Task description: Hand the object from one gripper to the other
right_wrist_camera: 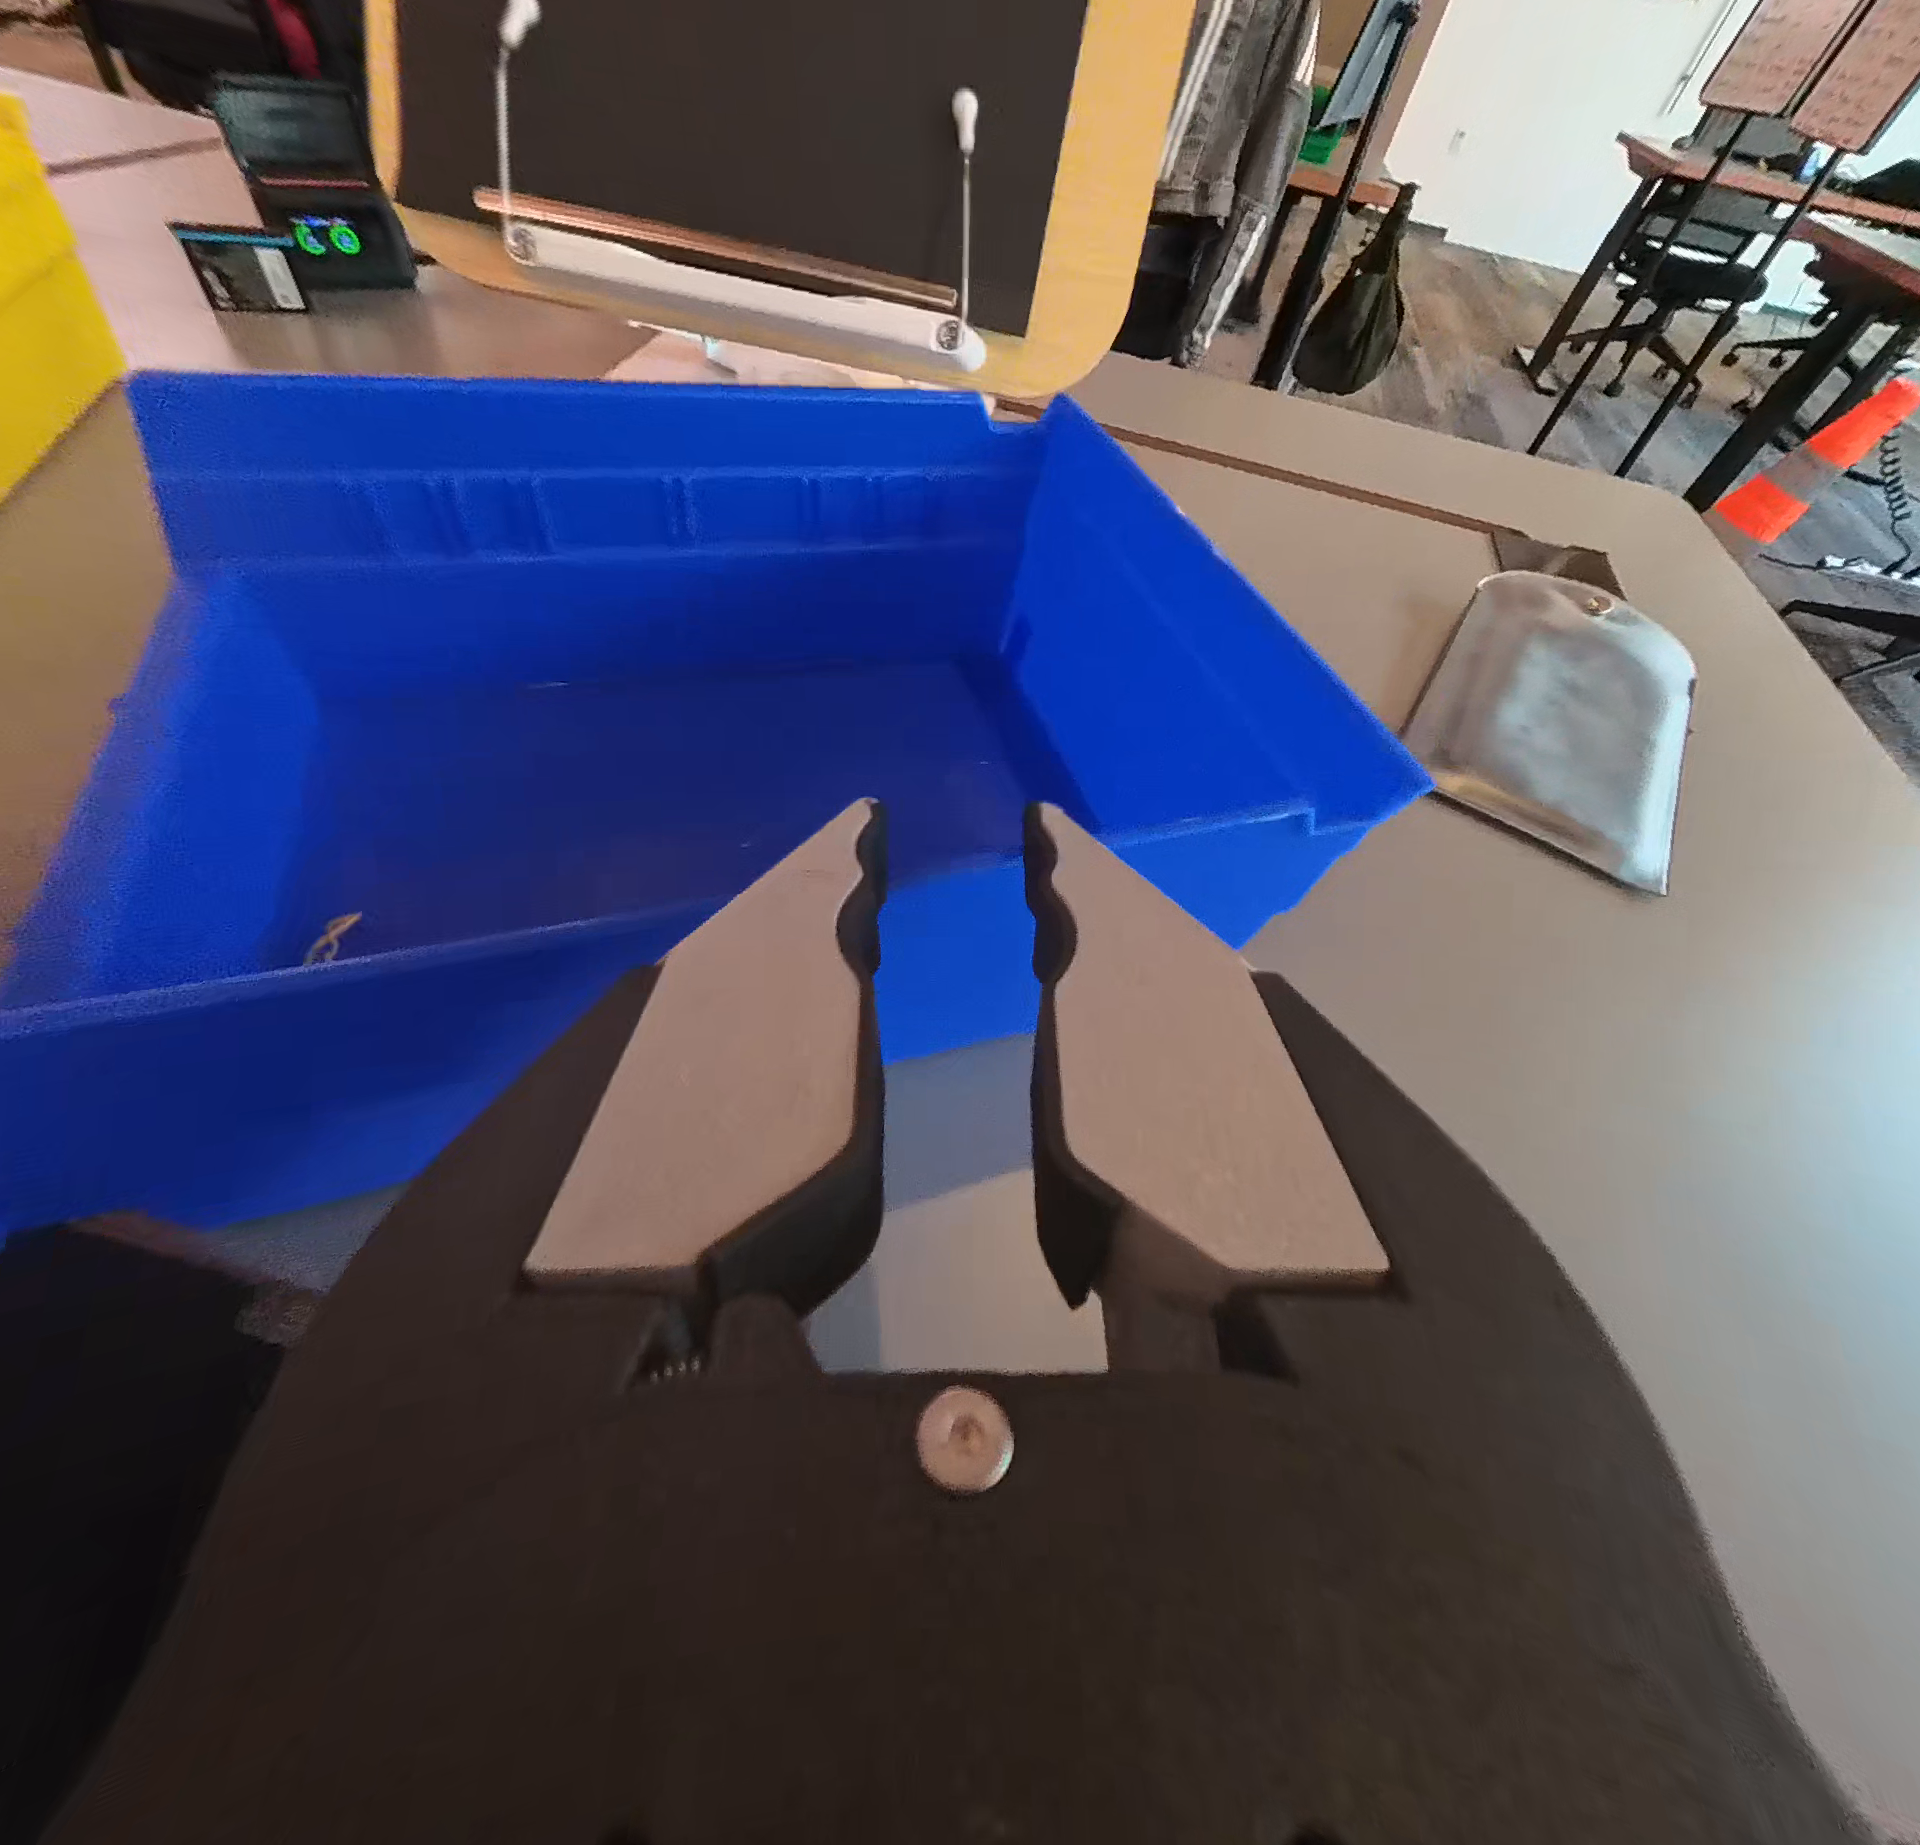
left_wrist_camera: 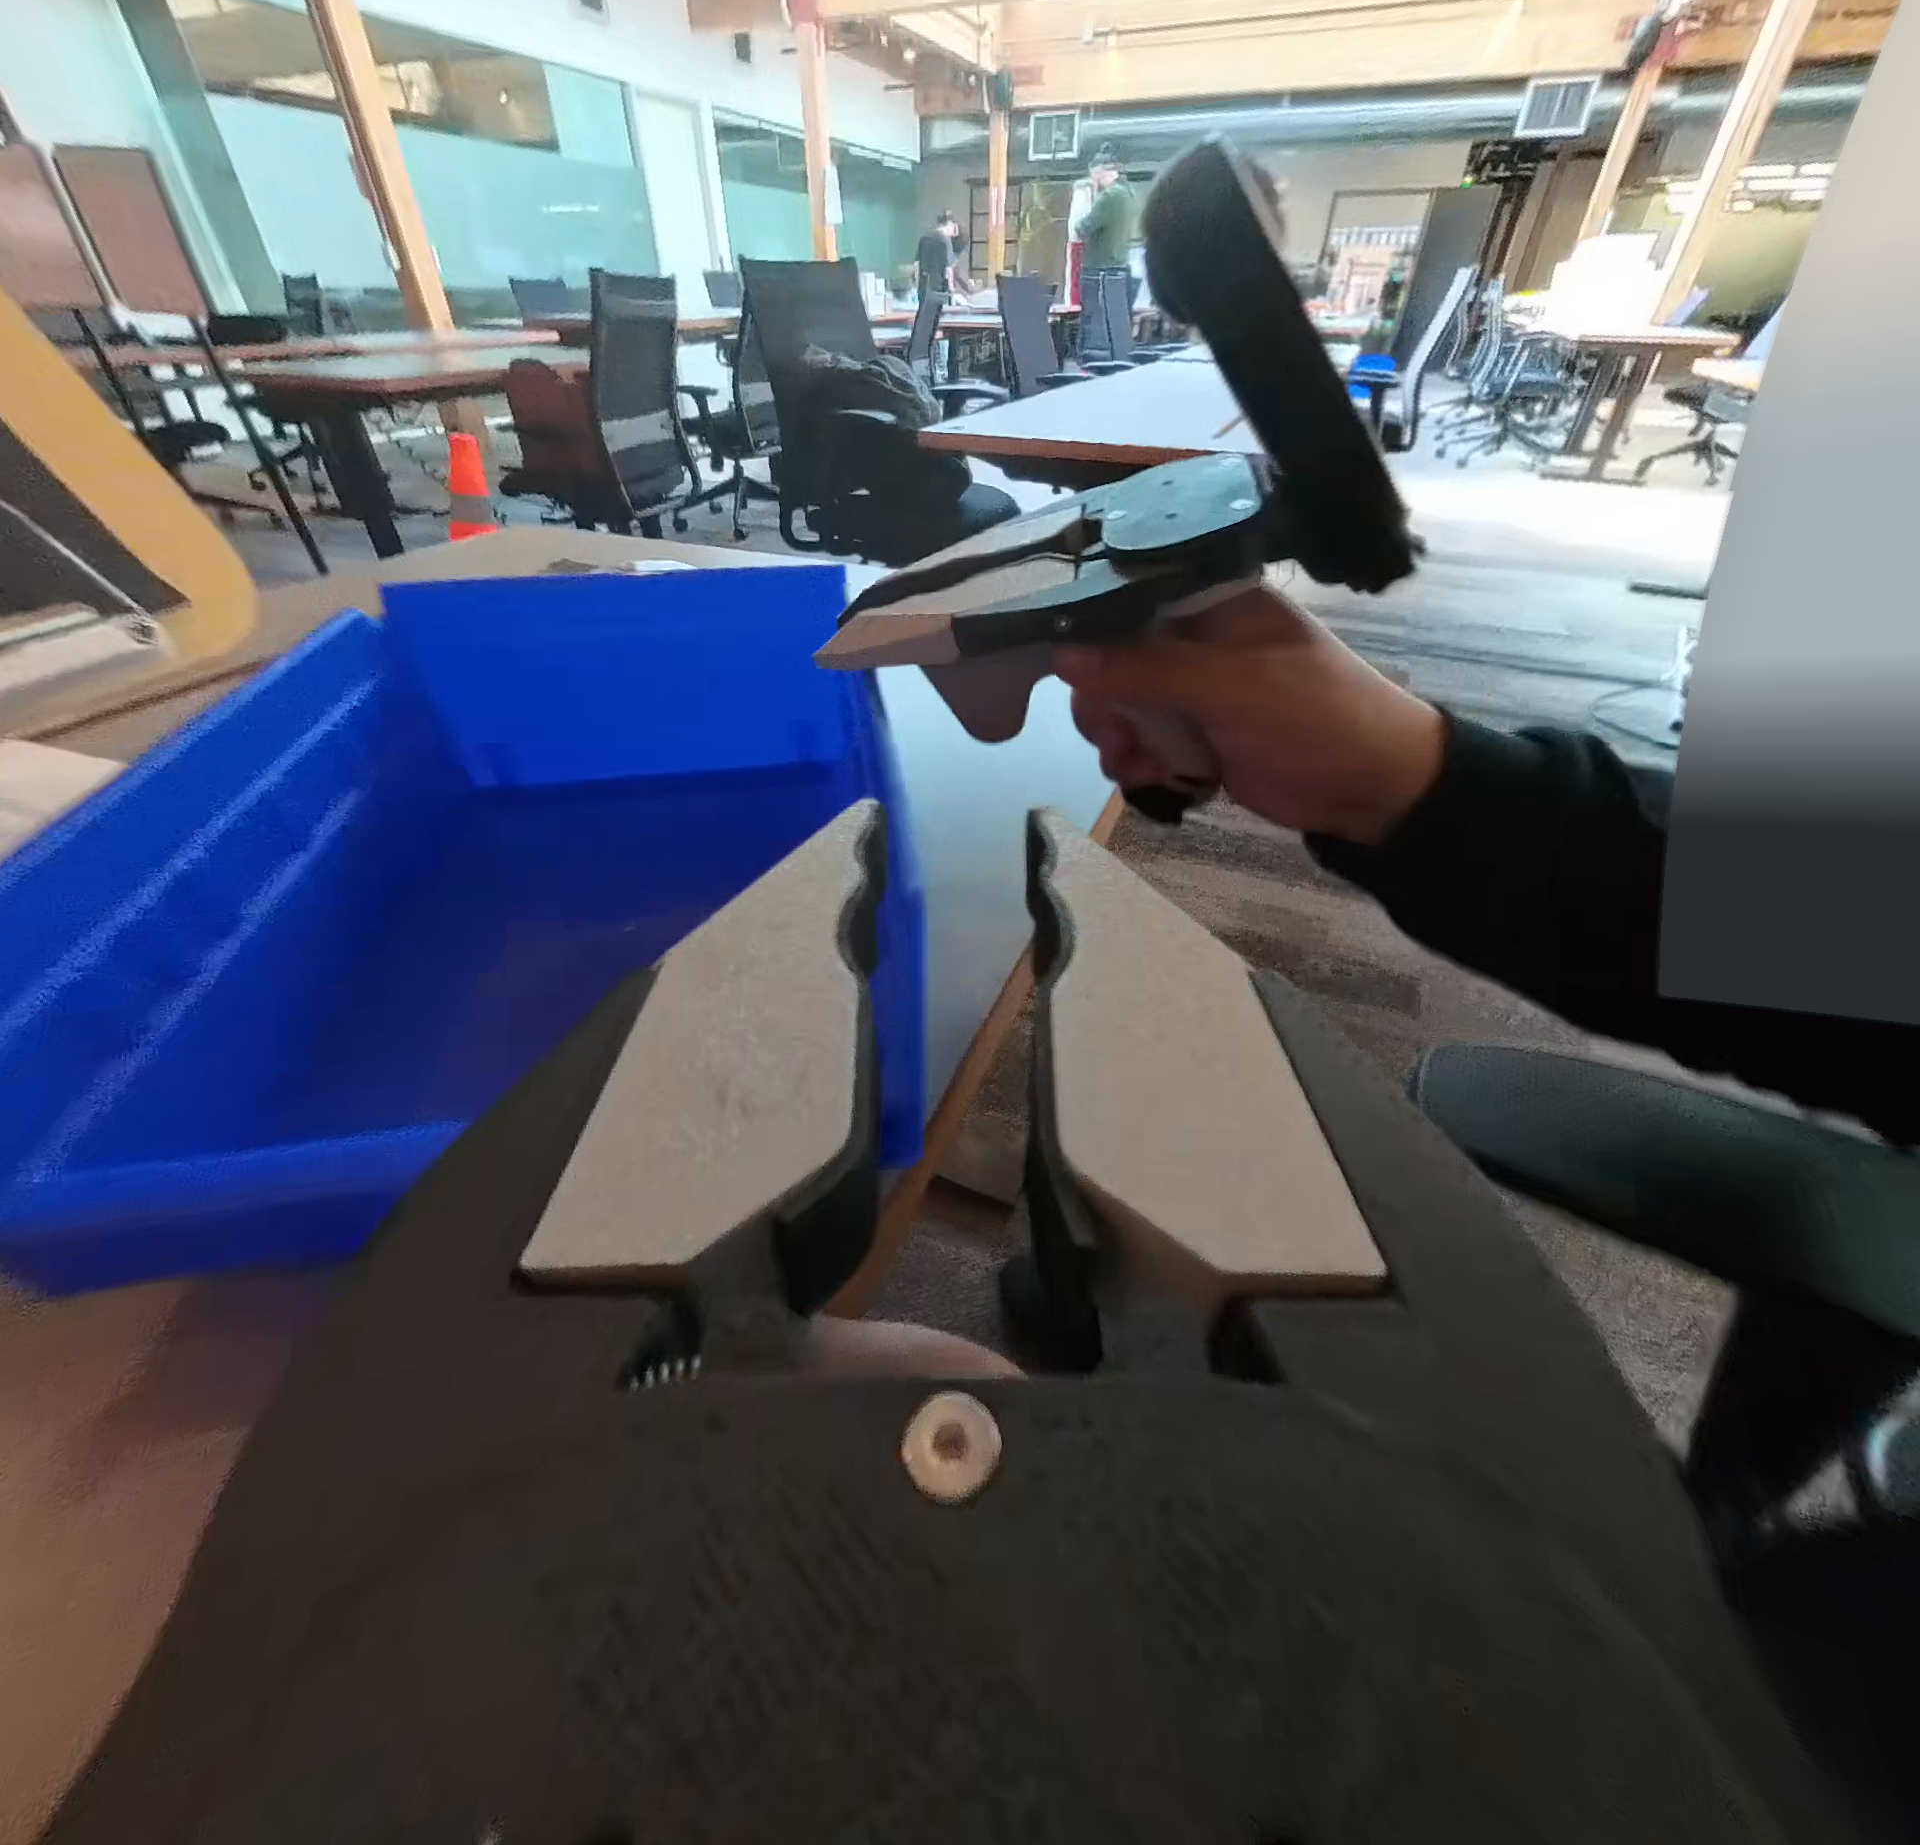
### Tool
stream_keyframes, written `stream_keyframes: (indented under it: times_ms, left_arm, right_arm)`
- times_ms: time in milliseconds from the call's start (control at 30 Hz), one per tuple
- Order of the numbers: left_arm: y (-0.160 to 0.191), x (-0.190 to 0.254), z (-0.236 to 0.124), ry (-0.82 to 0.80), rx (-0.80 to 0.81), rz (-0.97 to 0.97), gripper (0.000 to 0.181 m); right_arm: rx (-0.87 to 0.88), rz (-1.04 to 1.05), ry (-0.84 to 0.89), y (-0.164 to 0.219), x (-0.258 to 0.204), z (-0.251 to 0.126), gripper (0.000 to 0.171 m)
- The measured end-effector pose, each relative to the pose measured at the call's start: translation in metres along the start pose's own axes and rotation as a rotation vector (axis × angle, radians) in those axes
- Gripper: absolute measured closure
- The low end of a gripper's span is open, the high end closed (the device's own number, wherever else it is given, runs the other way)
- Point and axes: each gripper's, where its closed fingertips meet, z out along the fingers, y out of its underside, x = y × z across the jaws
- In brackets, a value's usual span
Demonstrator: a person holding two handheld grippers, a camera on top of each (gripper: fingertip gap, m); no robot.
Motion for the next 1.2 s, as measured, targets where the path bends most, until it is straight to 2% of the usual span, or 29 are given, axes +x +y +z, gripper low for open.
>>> stream_keyframes:
  times_ms: [67, 100, 200, 267, 367, 533, 600, 667, 767, 900, 1100, 1200]
  left_arm:
    - [0.003, -0.015, -0.029, 0.013, -0.031, 0.009, 0.171]
    - [0.011, -0.019, -0.041, 0.049, -0.068, -0.020, 0.171]
    - [0.042, -0.004, -0.067, 0.301, -0.210, -0.196, 0.153]
    - [0.055, -0.001, -0.076, 0.393, -0.231, -0.290, 0.147]
    - [0.070, -0.019, -0.076, 0.353, -0.227, -0.311, 0.141]
    - [0.080, -0.049, -0.070, 0.269, -0.228, -0.309, 0.142]
    - [0.090, -0.054, -0.068, 0.253, -0.266, -0.289, 0.142]
    - [0.095, -0.053, -0.069, 0.256, -0.288, -0.280, 0.140]
    - [0.095, -0.052, -0.071, 0.238, -0.283, -0.250, 0.141]
    - [0.102, -0.052, -0.074, 0.193, -0.317, -0.206, 0.143]
    - [0.104, -0.036, -0.088, 0.168, -0.333, -0.141, 0.144]
    - [0.103, -0.030, -0.097, 0.141, -0.323, -0.108, 0.145]
  right_arm:
    - [-0.023, -0.032, 0.018, 0.001, 0.009, 0.011, 0.148]
    - [-0.028, -0.048, 0.024, 0.000, 0.013, 0.017, 0.150]
    - [-0.036, -0.085, 0.065, -0.004, 0.032, 0.036, 0.169]
    - [-0.028, -0.094, 0.050, -0.007, 0.038, 0.051, 0.169]
    - [-0.018, -0.072, -0.016, -0.013, 0.040, 0.076, 0.171]
    - [-0.074, -0.121, -0.057, -0.021, 0.048, 0.112, 0.171]
    - [-0.154, -0.165, -0.172, -0.025, 0.033, 0.110, 0.165]
    - [-0.226, -0.237, -0.346, -0.032, 0.002, 0.091, 0.170]
    - [-0.440, -0.401, -0.516, -0.021, -0.045, 0.059, 0.160]
    - [-0.812, -0.602, -0.696, 0.019, -0.098, 0.027, 0.161]
    - [-1.267, -0.773, -0.638, 0.047, -0.100, 0.017, 0.138]
    - [-1.381, -0.852, -0.555, 0.062, -0.095, 0.023, 0.142]
